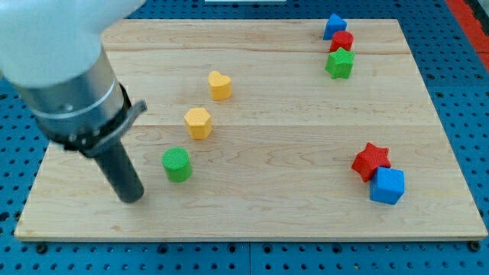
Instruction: Place the yellow hexagon vertically above the green circle
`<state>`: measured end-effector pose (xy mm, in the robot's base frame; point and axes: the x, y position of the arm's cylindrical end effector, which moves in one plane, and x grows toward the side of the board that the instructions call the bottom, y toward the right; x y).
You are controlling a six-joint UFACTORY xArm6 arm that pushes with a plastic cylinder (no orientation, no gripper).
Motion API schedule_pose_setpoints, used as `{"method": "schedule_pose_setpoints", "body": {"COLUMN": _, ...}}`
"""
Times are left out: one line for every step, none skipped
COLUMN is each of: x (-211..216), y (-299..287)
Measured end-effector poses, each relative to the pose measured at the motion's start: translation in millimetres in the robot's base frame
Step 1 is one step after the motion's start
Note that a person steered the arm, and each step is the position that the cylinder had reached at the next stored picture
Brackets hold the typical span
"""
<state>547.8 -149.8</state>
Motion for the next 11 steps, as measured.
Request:
{"method": "schedule_pose_setpoints", "body": {"x": -28, "y": 31}}
{"method": "schedule_pose_setpoints", "body": {"x": -28, "y": 51}}
{"method": "schedule_pose_setpoints", "body": {"x": -51, "y": 2}}
{"method": "schedule_pose_setpoints", "body": {"x": -97, "y": 51}}
{"method": "schedule_pose_setpoints", "body": {"x": -103, "y": 113}}
{"method": "schedule_pose_setpoints", "body": {"x": -84, "y": 90}}
{"method": "schedule_pose_setpoints", "body": {"x": -84, "y": 175}}
{"method": "schedule_pose_setpoints", "body": {"x": -109, "y": 214}}
{"method": "schedule_pose_setpoints", "body": {"x": -117, "y": 181}}
{"method": "schedule_pose_setpoints", "body": {"x": -116, "y": 114}}
{"method": "schedule_pose_setpoints", "body": {"x": -116, "y": 156}}
